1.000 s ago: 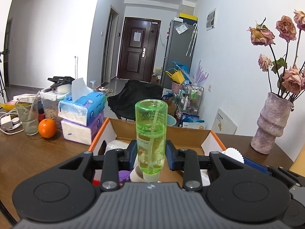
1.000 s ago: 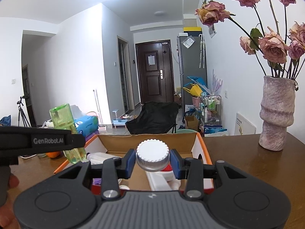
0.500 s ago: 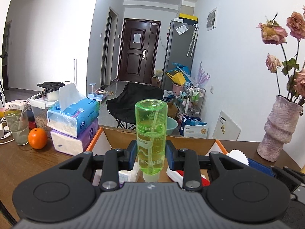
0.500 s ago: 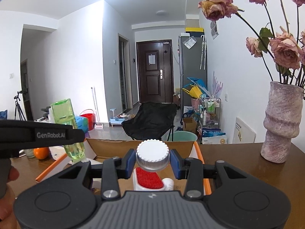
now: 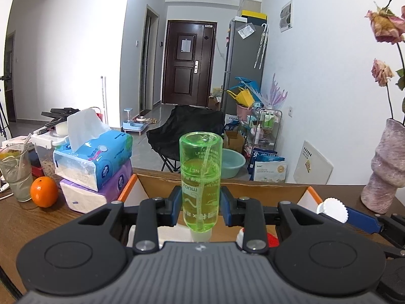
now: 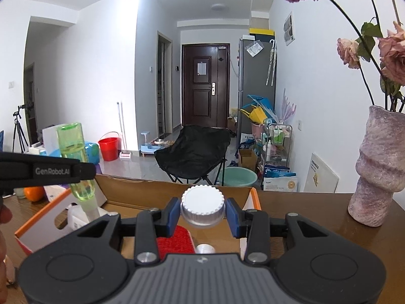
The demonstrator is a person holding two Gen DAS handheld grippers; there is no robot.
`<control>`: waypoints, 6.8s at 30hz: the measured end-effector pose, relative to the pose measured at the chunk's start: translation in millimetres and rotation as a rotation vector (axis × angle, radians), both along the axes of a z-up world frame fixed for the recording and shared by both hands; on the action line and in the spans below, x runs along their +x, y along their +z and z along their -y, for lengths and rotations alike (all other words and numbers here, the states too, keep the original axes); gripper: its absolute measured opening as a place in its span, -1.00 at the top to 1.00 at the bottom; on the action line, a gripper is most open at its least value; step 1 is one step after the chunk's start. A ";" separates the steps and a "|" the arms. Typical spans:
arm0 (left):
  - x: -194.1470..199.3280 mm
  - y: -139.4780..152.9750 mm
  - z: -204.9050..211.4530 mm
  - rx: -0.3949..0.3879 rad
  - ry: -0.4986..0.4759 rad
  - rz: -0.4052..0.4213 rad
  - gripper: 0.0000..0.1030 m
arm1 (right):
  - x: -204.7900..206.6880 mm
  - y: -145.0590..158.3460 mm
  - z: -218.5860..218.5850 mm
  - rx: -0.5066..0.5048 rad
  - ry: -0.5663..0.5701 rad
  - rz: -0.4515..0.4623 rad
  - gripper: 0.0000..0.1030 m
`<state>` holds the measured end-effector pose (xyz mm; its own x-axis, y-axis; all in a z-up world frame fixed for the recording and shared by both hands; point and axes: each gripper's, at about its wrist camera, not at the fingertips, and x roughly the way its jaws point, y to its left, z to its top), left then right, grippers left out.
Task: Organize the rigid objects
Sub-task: 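Lower and open both grippers to drop the bottle and cap into the box, then withdraw both grippers from the box toward the cream cube and blue cap, then grasp the cream cube plug with the left gripper while the right gripper grasps the blue cap, then carry the cream cube and blue cap in both grippers over the box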
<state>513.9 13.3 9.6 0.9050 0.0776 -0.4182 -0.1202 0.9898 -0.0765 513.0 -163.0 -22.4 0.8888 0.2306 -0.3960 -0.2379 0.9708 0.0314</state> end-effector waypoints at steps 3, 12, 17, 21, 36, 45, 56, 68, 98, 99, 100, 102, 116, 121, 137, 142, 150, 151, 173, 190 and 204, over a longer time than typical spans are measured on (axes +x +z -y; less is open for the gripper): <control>4.4 -4.7 -1.2 0.002 0.005 -0.015 0.37 | 4.1 -3.2 -0.5 -0.009 -0.005 -0.010 0.25; 6.6 -9.2 1.7 0.046 0.014 -0.032 -0.08 | 9.2 -6.2 1.6 -0.025 -0.003 -0.035 0.18; -0.7 -4.1 -2.2 0.073 0.068 0.018 -1.00 | 7.4 -1.6 4.5 -0.036 -0.061 -0.012 -0.88; 2.6 -6.4 -7.7 0.061 0.087 -0.008 -1.00 | 7.7 -0.3 8.5 -0.023 -0.064 -0.017 -1.00; 5.6 -12.1 -8.6 0.067 0.098 -0.036 -1.00 | 9.2 -2.9 7.8 -0.032 -0.064 -0.025 -1.00; 5.1 -12.6 -8.6 0.064 0.101 -0.040 -1.00 | 7.6 -0.6 7.9 -0.033 -0.070 -0.017 -1.00; -12.8 -14.3 -10.8 0.066 0.097 -0.032 -1.00 | -17.9 7.1 13.8 -0.033 -0.101 0.018 -1.00; -70.3 -11.2 -16.6 0.062 0.089 -0.027 -1.00 | -77.0 15.7 14.9 -0.024 -0.111 0.044 -1.00; -130.1 -81.0 -108.6 0.050 0.127 -0.279 -1.00 | -168.5 -40.9 -15.8 -0.084 -0.171 -0.115 -1.00; -126.1 -85.4 -109.3 0.054 0.128 -0.287 -1.00 | -166.6 -44.0 -17.2 -0.085 -0.175 -0.124 -1.00; -123.2 -88.1 -110.2 0.056 0.132 -0.292 -1.00 | -164.3 -47.1 -18.2 -0.083 -0.179 -0.132 -1.00; -117.1 -92.6 -112.5 0.054 0.141 -0.304 -1.00 | -160.3 -51.6 -19.8 -0.077 -0.186 -0.146 -1.00; -109.4 -94.8 -115.1 0.020 0.122 -0.311 -0.10 | -118.5 -70.9 -26.1 -0.053 -0.226 -0.201 -1.00; -113.5 -89.2 -114.8 0.023 0.135 -0.283 -0.10 | -96.1 -74.4 -26.0 -0.021 -0.229 -0.221 -0.78; -136.7 -63.8 -105.5 0.039 0.121 -0.198 -0.10 | -113.6 -58.2 -41.9 -0.009 -0.095 -0.206 -0.03; -141.6 -61.1 -96.8 0.047 0.100 -0.188 -0.10 | -118.7 -51.5 -42.5 -0.003 -0.082 -0.187 -0.03; -147.4 -59.8 -86.3 0.057 0.070 -0.177 -0.10 | -123.3 -46.6 -41.3 0.004 -0.087 -0.172 -0.03; -148.0 -59.2 -85.2 0.057 0.066 -0.176 -0.10 | -124.3 -45.6 -41.3 0.003 -0.086 -0.169 -0.03; -159.1 -41.0 -12.6 0.075 -0.081 -0.133 -0.10 | -157.2 -17.9 -11.8 -0.013 -0.114 -0.082 -0.03; -142.0 -16.7 22.5 0.060 -0.105 -0.079 -0.10 | -156.8 4.2 21.1 0.013 -0.129 -0.012 -0.03; -111.7 0.5 33.6 0.041 -0.132 -0.030 -0.10 | -137.2 9.3 33.6 0.030 -0.149 -0.002 -0.03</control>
<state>402.2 -20.3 10.1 0.8957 -0.0234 -0.4440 0.0094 0.9994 -0.0338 375.8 -196.6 -13.1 0.9134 0.1078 -0.3926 -0.0912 0.9940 0.0608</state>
